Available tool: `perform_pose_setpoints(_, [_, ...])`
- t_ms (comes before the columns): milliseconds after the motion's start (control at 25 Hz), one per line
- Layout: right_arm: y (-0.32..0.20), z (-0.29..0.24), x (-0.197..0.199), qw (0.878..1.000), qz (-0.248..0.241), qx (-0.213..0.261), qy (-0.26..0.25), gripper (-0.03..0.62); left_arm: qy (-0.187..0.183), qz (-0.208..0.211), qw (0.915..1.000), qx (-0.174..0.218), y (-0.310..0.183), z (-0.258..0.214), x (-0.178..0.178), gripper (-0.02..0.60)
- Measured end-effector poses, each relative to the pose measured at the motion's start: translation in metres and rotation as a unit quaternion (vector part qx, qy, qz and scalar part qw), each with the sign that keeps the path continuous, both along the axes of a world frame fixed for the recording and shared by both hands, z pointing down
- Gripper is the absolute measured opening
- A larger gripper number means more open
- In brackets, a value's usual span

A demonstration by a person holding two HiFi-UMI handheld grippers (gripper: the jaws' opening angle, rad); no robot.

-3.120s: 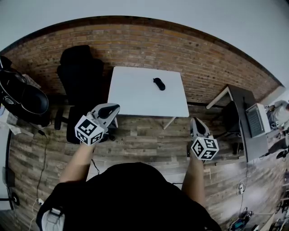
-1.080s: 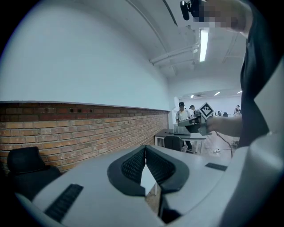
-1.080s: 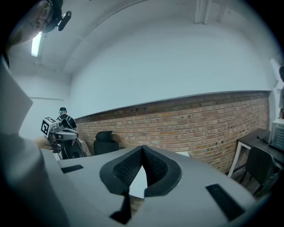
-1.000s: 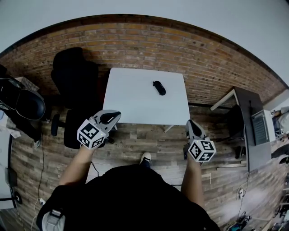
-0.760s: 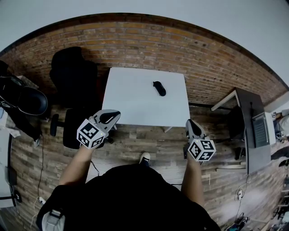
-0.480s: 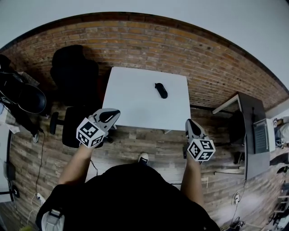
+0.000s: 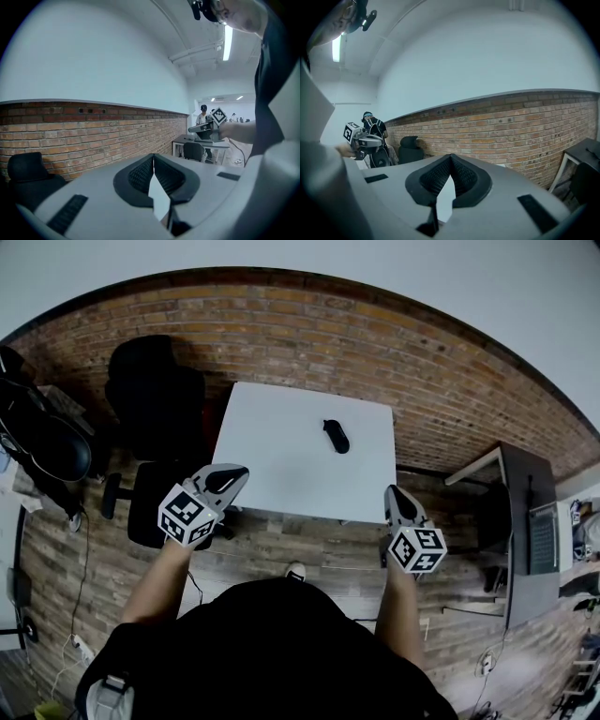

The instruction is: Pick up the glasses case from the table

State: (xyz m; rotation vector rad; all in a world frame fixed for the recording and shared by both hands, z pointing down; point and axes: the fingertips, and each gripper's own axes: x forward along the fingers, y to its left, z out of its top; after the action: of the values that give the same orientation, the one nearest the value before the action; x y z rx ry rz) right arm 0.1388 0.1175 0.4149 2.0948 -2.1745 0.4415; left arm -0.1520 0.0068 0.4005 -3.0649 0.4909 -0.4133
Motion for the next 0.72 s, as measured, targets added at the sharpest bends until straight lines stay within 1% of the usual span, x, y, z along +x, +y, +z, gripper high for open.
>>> perform_pose_setpoints(320, [-0.016, -0.001, 0.020, 1.000, -0.007, 0.003, -0.002, 0.015, -0.005, -0.005, 1.0000, 0.002, -0.008, -0.001, 0.020, 0.012])
perform_pose_setpoints(720, [-0.028, 0.006, 0.031, 1.000, -0.018, -0.009, -0.010, 0.015, -0.005, -0.015, 0.9999, -0.006, -0.016, 0.001, 0.030, 0.012])
